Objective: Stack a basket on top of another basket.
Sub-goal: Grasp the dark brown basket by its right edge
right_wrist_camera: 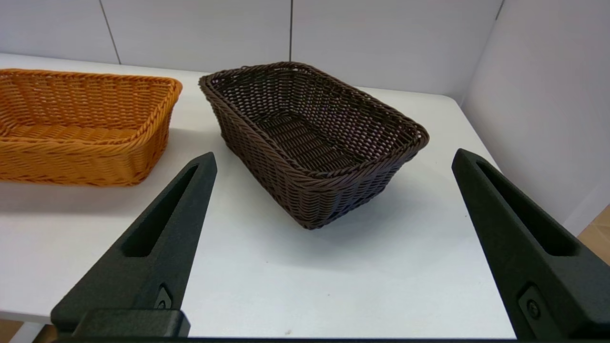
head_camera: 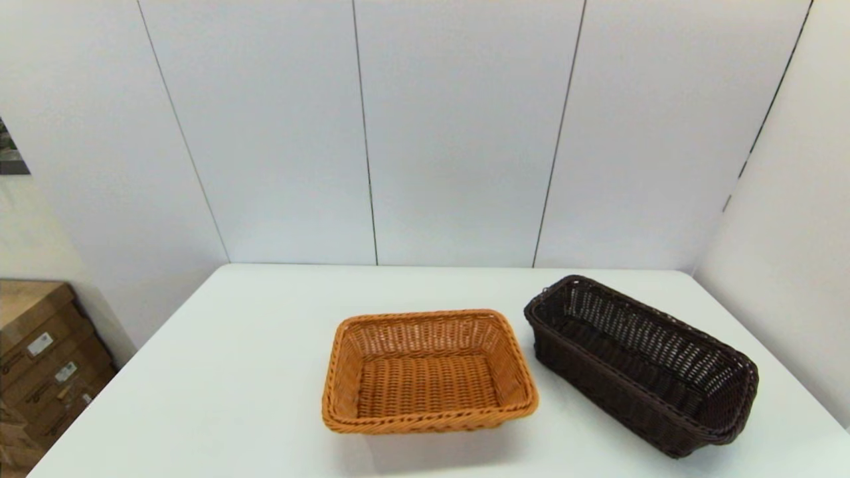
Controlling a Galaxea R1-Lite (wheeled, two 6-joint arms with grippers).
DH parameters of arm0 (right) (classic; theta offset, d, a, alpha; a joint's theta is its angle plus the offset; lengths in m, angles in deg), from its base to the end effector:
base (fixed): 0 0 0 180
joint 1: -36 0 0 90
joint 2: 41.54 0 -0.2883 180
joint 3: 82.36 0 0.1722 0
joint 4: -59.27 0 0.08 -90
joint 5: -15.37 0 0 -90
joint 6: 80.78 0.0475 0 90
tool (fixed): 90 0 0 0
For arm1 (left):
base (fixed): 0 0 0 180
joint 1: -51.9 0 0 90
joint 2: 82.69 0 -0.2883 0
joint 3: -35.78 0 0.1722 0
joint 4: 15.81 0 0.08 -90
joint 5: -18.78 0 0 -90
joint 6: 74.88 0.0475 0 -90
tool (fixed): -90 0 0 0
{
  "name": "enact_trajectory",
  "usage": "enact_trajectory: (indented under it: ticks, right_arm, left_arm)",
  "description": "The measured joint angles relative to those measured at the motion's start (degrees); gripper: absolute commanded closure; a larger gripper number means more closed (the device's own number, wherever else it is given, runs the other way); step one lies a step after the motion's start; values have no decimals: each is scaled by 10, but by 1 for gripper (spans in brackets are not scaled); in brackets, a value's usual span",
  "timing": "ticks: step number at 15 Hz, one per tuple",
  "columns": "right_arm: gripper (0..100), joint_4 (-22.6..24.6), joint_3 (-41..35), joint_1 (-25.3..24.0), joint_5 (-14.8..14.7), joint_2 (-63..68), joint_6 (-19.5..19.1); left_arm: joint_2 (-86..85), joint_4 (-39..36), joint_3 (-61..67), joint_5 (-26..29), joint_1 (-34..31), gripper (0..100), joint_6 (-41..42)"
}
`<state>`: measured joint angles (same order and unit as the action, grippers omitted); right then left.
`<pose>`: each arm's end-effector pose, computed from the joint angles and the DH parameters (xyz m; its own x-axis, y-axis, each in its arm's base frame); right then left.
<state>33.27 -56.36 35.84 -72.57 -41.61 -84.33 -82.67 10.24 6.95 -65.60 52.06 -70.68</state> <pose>-0.0062 0.0017 0.0755 0.9992 0.0387 0.0012 -0.0386 0.9973 -0.0620 -0.0103 -0.0046 0.0892 0.9938 -0.1007 0.0479 0.0968 0.9923 0.0779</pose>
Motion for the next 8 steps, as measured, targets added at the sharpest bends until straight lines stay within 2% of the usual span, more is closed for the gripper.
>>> enact_trajectory:
  ticks: [3, 6, 8]
  right_arm:
    - [0, 0, 0, 0, 0, 0, 0]
    - [0, 0, 0, 0, 0, 0, 0]
    - [0, 0, 0, 0, 0, 0, 0]
  left_arm:
    - [0, -3, 10, -9, 0, 0, -2]
    - [0, 0, 24, -53, 0, 0, -3]
    - [0, 0, 27, -55, 0, 0, -9]
